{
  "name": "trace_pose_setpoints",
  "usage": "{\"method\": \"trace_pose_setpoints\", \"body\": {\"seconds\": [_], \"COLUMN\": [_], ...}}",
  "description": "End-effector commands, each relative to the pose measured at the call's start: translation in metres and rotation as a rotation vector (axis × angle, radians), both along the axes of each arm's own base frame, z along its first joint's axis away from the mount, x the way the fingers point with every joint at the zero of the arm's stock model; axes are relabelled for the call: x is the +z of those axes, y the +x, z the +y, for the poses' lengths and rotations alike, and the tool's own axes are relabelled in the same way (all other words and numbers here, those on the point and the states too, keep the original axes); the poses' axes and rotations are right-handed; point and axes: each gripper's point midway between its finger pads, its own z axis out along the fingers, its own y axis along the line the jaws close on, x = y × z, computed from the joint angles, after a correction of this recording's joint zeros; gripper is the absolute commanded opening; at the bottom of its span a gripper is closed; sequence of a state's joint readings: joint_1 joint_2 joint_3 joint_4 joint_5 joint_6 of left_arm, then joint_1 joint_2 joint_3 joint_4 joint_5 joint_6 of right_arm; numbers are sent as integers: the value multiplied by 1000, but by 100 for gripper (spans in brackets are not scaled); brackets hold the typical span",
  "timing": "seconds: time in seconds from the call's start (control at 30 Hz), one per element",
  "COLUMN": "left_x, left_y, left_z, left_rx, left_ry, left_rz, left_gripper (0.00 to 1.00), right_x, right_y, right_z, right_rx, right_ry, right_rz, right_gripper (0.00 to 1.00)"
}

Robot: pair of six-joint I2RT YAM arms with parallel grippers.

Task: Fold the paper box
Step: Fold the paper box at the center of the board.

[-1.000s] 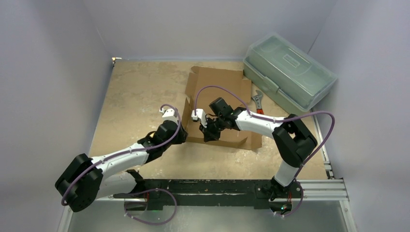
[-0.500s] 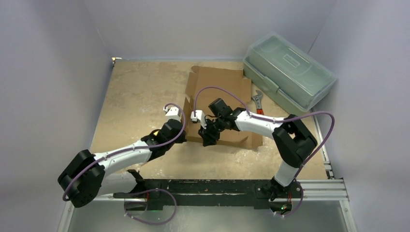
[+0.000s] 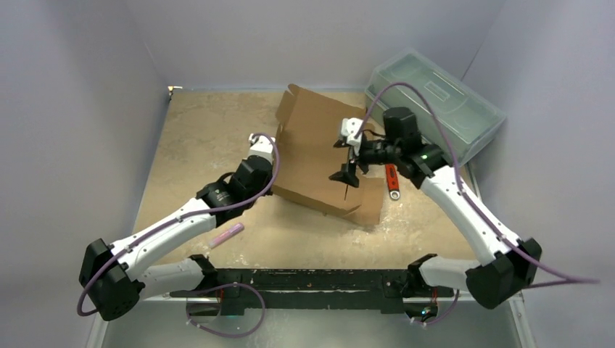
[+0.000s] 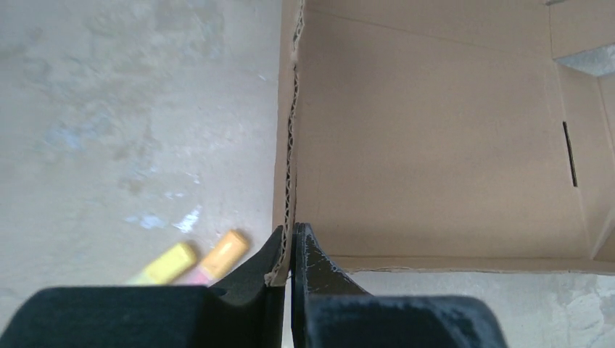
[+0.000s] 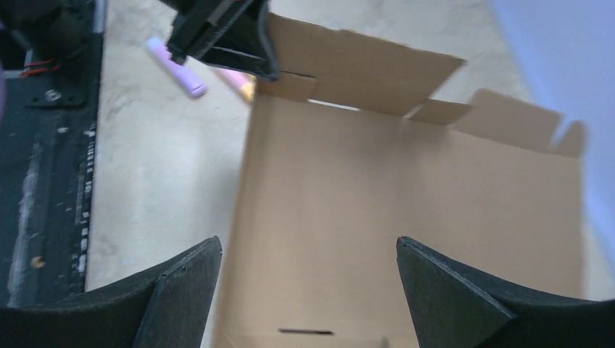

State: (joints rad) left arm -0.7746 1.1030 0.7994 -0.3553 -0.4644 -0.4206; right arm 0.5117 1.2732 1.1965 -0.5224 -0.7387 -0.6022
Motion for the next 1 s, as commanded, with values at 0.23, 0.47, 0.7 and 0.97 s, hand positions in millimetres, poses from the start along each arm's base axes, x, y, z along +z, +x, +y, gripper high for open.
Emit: {"method": "trace_pose_setpoints", "body": {"seconds": [0.23, 0.47, 0.7, 0.97], "left_x": [119, 178, 227, 276], "left_y": [5, -4, -11, -33], "left_z": [30, 31, 31, 41], "left_rx": [-109, -287, -458, -567], "left_ry": [202, 300, 489, 683], "left_rz": [-260, -432, -616, -908], "left_gripper": [0, 0, 0, 0], "right_x": [74, 92, 118, 140], "right_y": [56, 76, 83, 89], "right_z": [-47, -54, -63, -84], "right_rx": [-189, -223, -145, -68], "right_ry": [142, 177, 128, 77], "right_rz": [-35, -20, -182, -437], "right_gripper": [99, 99, 99, 99]}}
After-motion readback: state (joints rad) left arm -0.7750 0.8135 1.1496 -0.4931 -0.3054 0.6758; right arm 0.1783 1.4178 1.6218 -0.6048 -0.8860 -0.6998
